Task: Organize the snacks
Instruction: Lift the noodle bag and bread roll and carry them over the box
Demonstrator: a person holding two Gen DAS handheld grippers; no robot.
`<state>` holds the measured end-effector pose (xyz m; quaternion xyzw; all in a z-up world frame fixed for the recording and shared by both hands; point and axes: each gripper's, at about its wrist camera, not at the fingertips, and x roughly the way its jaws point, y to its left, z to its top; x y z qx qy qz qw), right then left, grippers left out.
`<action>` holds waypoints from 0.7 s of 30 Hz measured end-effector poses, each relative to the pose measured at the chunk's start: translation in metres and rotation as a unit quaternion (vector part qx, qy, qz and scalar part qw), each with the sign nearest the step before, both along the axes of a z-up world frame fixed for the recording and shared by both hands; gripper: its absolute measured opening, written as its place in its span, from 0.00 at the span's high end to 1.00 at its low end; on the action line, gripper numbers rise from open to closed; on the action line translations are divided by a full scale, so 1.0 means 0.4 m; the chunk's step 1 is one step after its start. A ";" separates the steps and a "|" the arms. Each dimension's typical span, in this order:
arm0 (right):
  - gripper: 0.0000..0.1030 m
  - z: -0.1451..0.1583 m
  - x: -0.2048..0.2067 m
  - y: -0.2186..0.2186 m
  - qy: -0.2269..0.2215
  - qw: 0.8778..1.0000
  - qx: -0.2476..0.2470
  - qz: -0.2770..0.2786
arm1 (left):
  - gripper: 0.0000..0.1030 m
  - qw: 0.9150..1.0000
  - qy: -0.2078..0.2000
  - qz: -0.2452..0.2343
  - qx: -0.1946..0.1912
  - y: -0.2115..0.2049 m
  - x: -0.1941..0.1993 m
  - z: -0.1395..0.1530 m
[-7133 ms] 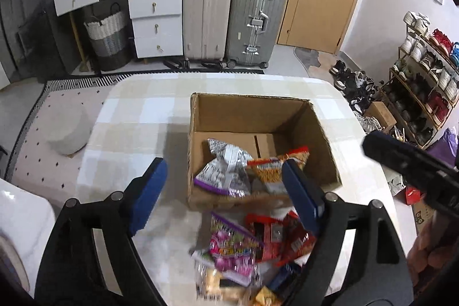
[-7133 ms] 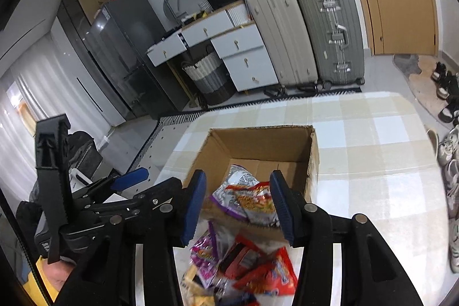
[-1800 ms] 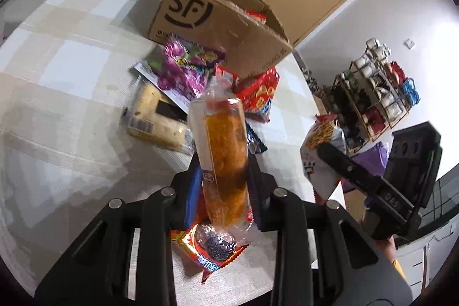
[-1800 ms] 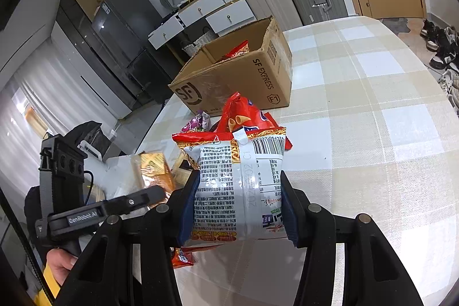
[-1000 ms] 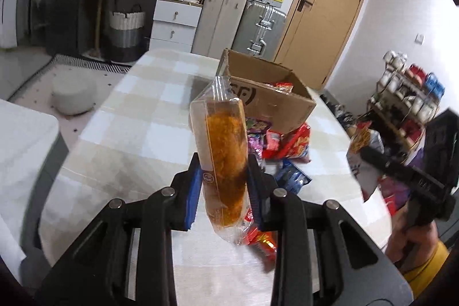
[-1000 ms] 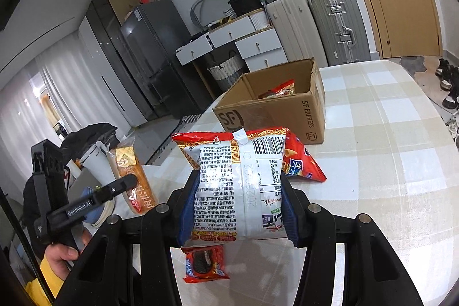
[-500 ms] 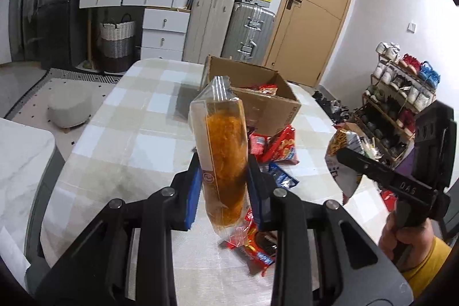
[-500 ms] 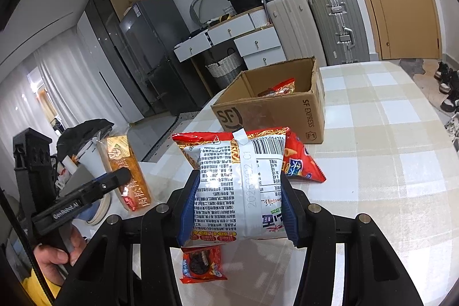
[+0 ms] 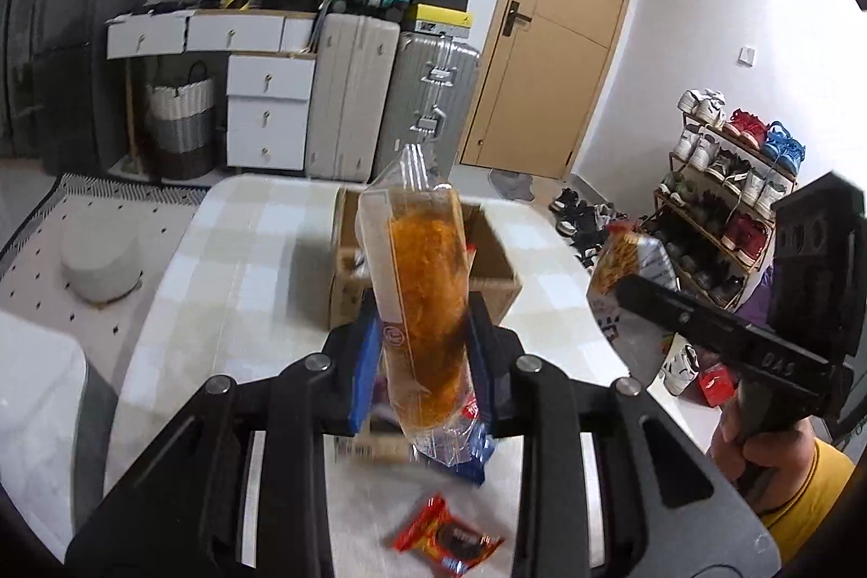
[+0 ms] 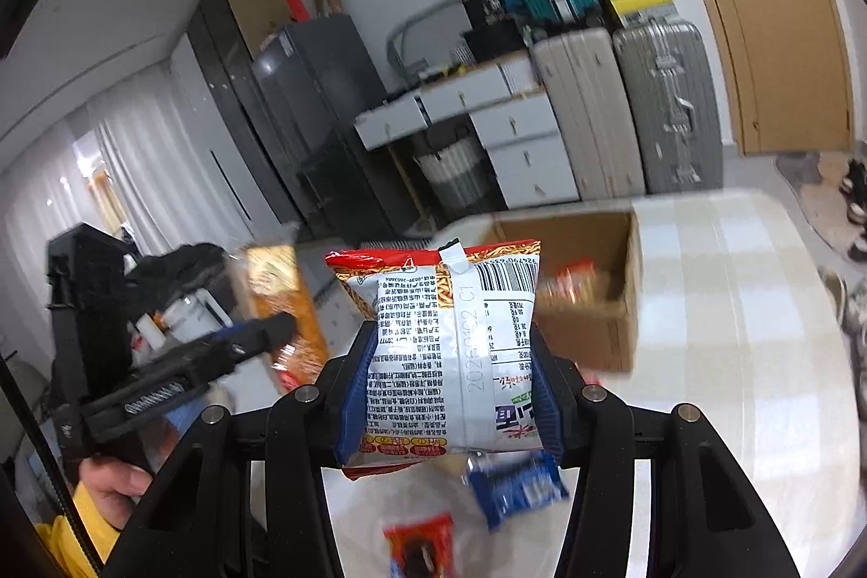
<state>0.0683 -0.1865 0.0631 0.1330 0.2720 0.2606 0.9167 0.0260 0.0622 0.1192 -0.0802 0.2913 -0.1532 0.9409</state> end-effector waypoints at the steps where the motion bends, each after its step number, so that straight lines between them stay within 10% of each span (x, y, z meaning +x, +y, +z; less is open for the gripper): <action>1: 0.50 0.028 0.016 0.000 -0.005 1.000 0.000 -0.001 | 0.74 1.000 -0.001 -0.002 0.002 -0.006 0.017 0.022; 10: 0.50 0.167 0.185 0.011 0.007 1.000 -0.005 -0.012 | 0.74 1.000 0.027 -0.012 0.010 -0.063 0.271 0.150; 21: 0.50 0.131 0.446 0.013 0.050 0.998 -0.013 -0.037 | 0.74 0.996 0.081 0.005 0.023 -0.133 0.617 0.083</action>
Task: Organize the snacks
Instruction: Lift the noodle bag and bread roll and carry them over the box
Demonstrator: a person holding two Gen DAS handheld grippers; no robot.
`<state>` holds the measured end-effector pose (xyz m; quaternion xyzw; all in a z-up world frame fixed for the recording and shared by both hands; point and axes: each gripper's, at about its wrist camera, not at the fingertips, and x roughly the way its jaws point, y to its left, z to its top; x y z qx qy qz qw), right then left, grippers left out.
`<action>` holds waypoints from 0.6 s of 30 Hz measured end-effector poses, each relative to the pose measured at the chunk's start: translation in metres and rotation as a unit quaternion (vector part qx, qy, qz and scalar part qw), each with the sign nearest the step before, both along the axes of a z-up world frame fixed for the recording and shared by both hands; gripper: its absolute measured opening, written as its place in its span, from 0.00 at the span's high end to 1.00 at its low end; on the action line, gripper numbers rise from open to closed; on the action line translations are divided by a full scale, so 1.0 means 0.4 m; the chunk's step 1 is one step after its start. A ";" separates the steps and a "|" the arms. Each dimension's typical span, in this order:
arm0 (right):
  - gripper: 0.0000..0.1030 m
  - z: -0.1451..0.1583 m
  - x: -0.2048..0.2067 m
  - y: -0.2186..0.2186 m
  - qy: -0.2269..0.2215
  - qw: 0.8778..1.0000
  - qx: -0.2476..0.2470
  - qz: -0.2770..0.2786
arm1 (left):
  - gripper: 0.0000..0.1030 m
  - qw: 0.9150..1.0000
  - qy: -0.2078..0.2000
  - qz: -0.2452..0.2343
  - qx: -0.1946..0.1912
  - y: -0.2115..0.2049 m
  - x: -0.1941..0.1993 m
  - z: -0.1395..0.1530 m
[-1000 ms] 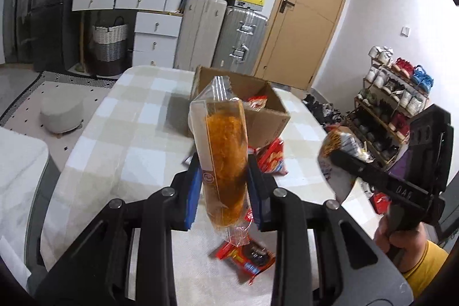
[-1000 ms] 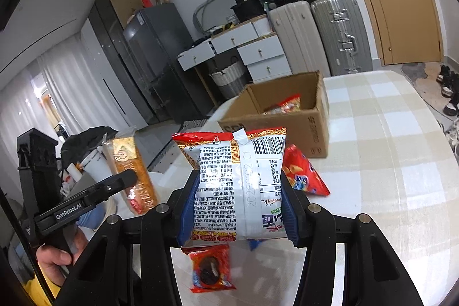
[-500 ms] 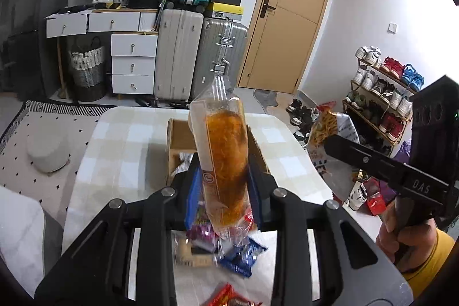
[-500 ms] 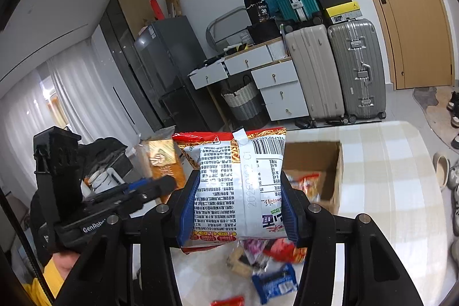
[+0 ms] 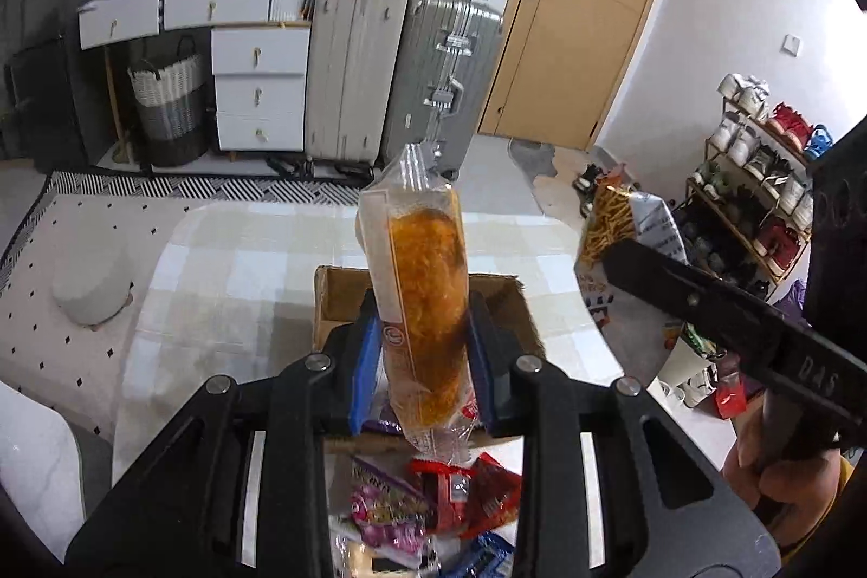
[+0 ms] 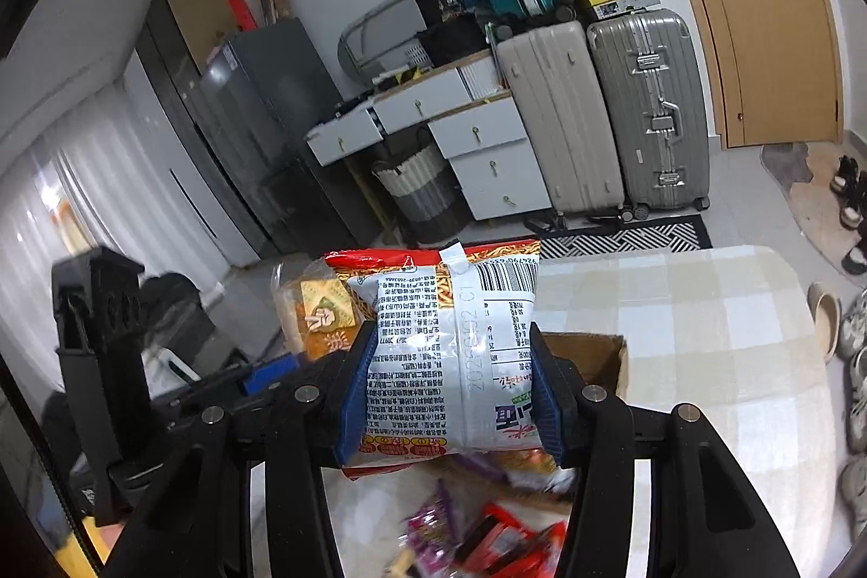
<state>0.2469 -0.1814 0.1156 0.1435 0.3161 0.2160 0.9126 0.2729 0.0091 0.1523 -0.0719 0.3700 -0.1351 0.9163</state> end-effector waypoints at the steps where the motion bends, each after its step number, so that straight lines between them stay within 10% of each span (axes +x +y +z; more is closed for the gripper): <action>1: 0.50 -0.013 0.019 0.005 0.005 1.000 0.000 0.005 | 0.74 1.000 0.005 -0.001 0.001 -0.005 0.023 -0.016; 18: 0.50 -0.245 0.204 0.012 0.089 0.996 -0.008 -0.007 | 0.74 0.998 0.058 -0.013 0.038 -0.052 0.244 -0.298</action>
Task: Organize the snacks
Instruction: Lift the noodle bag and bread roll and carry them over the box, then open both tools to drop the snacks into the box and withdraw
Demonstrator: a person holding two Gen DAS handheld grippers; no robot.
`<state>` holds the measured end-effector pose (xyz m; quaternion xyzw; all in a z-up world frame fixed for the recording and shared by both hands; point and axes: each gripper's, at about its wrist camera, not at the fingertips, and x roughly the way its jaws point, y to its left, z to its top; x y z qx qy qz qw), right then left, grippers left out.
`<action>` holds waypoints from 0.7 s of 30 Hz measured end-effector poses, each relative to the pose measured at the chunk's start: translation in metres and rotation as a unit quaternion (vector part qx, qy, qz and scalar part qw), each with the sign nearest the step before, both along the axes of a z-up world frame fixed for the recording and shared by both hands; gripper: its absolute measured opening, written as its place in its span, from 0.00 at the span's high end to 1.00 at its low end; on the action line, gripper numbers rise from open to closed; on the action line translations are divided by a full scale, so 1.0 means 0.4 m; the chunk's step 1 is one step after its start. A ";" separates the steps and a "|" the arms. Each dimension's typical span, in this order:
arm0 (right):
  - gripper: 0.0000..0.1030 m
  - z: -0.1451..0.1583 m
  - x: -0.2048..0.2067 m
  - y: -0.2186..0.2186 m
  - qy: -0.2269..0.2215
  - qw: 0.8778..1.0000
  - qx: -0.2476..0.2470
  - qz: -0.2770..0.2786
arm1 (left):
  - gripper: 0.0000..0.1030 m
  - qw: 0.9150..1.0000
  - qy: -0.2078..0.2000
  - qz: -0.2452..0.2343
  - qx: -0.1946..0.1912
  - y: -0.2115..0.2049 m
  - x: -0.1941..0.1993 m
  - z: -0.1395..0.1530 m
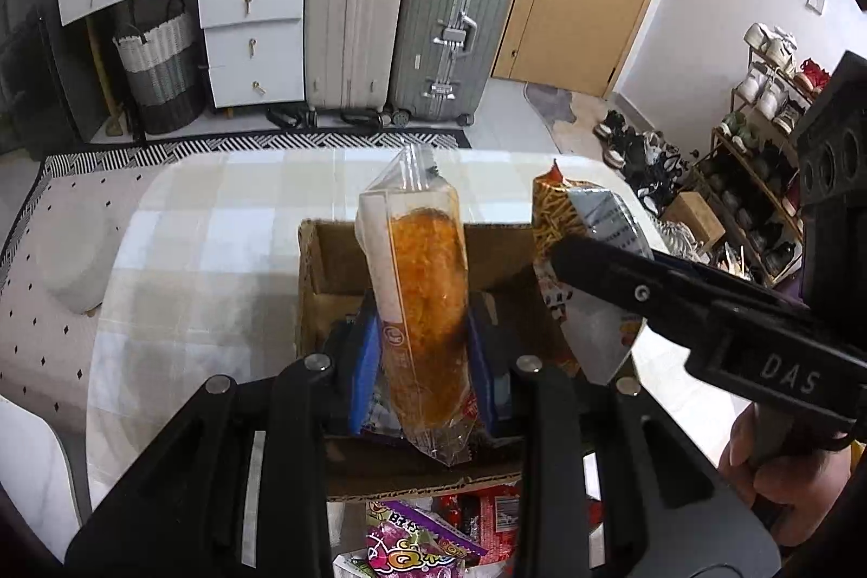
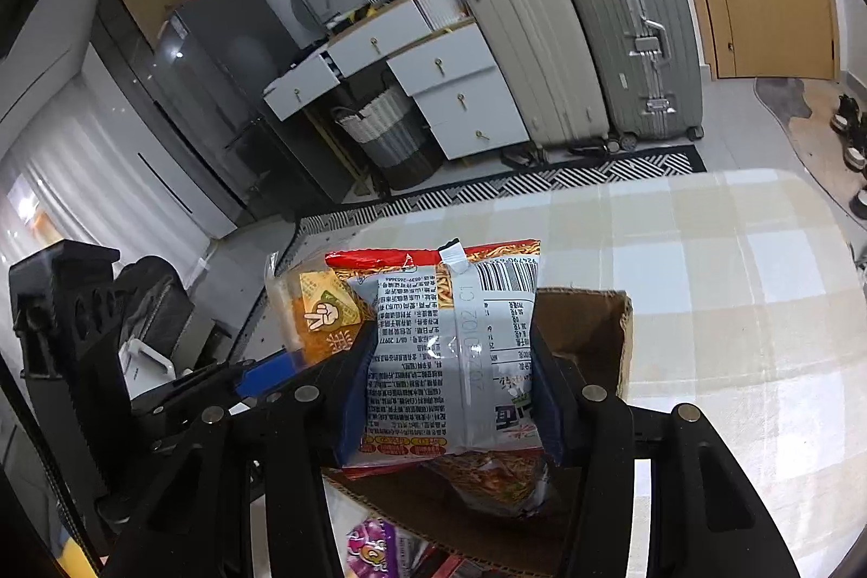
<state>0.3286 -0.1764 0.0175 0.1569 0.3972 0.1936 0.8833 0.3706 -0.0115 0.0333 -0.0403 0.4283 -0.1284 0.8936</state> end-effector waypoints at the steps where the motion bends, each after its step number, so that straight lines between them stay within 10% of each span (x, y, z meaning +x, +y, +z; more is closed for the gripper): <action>1: 0.50 -0.006 0.004 0.002 0.001 1.000 -0.004 0.001 | 0.74 1.000 0.001 0.000 0.000 0.004 0.000 -0.009; 21: 0.48 -0.007 -0.004 0.020 -0.008 0.998 -0.056 0.002 | 0.74 1.000 -0.007 -0.005 0.024 0.009 -0.062 -0.028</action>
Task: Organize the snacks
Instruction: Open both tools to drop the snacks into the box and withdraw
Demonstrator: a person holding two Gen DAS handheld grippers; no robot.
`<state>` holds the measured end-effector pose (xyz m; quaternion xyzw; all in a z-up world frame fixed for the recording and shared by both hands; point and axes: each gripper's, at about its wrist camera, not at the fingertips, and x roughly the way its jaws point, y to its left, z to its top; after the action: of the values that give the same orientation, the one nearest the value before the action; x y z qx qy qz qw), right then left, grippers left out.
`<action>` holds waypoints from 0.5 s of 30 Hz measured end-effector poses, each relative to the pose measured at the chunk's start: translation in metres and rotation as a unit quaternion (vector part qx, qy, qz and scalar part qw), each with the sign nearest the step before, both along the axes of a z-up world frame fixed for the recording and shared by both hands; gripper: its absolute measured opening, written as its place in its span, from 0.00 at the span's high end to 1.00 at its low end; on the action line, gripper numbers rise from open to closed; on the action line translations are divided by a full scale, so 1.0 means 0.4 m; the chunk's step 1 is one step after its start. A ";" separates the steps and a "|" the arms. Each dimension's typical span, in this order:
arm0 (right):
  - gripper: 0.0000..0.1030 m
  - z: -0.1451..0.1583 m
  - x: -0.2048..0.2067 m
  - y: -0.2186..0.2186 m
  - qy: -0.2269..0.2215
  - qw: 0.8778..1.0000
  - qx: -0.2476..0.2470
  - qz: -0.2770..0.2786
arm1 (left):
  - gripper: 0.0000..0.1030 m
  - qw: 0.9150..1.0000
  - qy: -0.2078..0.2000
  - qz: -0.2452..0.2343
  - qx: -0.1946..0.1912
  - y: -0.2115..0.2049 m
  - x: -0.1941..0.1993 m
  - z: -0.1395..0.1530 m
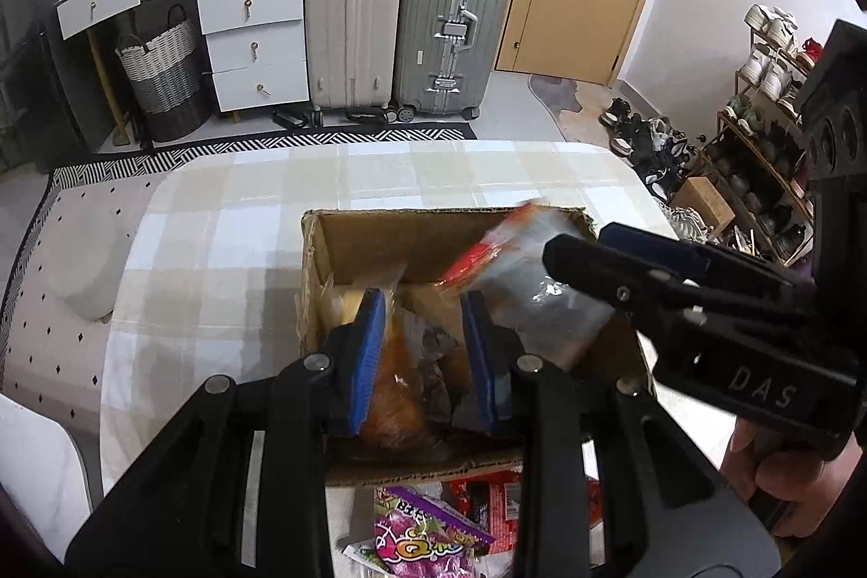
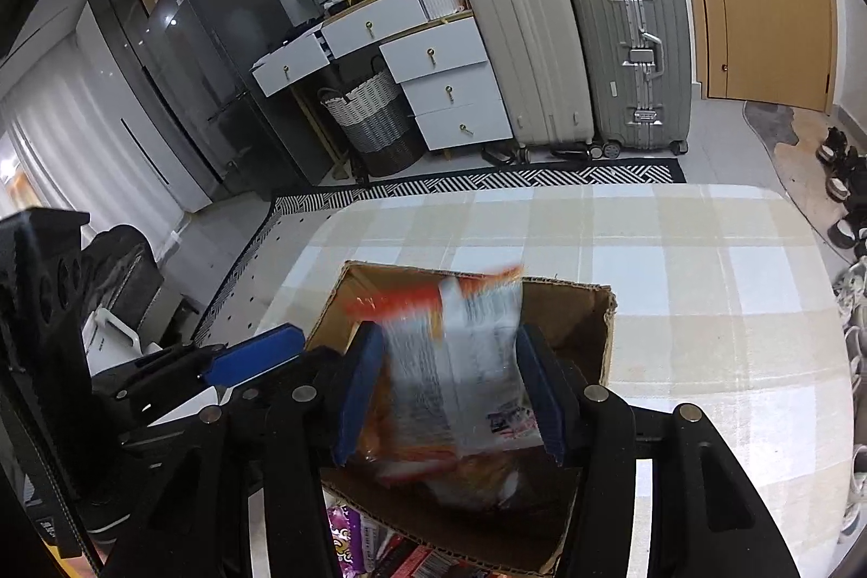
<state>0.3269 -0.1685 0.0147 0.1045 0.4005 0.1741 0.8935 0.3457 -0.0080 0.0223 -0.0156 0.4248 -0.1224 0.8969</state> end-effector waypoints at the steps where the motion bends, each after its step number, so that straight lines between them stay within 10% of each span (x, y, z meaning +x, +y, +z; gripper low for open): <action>1: 0.48 0.005 -0.002 0.001 -0.001 1.000 -0.005 -0.004 | 0.74 1.000 0.000 0.002 0.003 0.002 -0.007 0.003; 7: 0.48 0.041 -0.044 -0.010 -0.015 1.000 0.002 -0.004 | 0.72 1.000 0.000 0.015 -0.002 0.022 -0.068 0.036; 15: 0.48 0.127 -0.157 -0.022 -0.035 0.999 0.007 -0.006 | 0.41 0.999 -0.039 0.028 0.009 0.035 -0.214 0.138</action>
<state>0.2639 -0.1773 0.0656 0.1070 0.3667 0.1754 0.9074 0.2602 0.0058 0.0775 -0.0143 0.3896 -0.0934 0.9161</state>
